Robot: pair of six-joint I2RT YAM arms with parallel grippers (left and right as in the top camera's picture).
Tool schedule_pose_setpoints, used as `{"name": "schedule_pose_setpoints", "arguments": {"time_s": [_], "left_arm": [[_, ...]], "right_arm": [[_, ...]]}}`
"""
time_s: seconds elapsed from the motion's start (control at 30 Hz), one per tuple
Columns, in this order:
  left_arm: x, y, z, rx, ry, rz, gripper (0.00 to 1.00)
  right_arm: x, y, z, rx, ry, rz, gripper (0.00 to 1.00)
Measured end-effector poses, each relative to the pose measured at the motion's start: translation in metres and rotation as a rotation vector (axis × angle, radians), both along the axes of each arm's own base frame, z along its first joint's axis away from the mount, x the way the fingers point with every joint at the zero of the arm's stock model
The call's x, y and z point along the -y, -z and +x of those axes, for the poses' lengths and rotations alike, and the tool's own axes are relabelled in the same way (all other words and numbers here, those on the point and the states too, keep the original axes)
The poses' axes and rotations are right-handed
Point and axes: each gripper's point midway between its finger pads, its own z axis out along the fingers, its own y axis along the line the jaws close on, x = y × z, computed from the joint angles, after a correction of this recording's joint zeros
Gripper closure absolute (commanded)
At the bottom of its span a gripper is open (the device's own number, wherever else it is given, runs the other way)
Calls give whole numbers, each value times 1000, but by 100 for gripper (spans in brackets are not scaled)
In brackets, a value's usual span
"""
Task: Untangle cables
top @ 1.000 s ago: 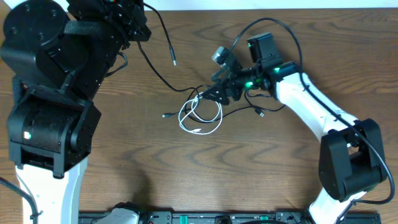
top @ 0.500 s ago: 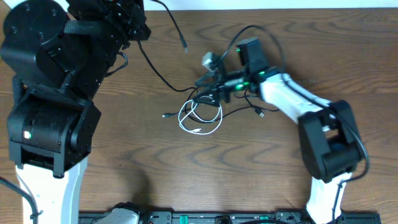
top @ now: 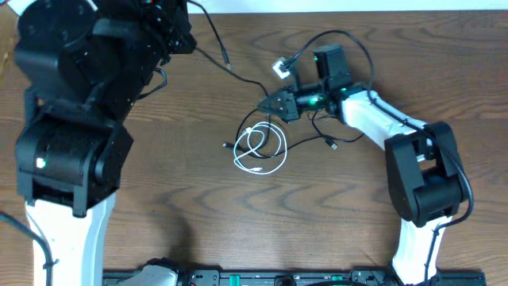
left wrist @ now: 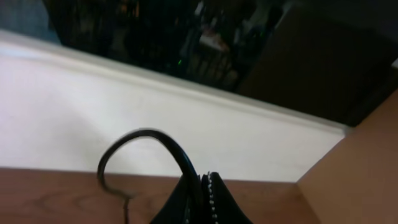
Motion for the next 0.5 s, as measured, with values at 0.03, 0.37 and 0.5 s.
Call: {"name": "schedule_pose_setpoints", "arguments": {"time_s": [0.03,0.37,0.5], "left_arm": [[1,5,3,-15,-2,4,93],[2,40,24,-125,-26,39,93],[2,57,26,-187,-25,57,93]], "right_arm": [[5,3,-1,-28,28,-40,99],[41,-59,-15,91,265,-340,99],[46,-80,-21,128,318,-367,99]]}}
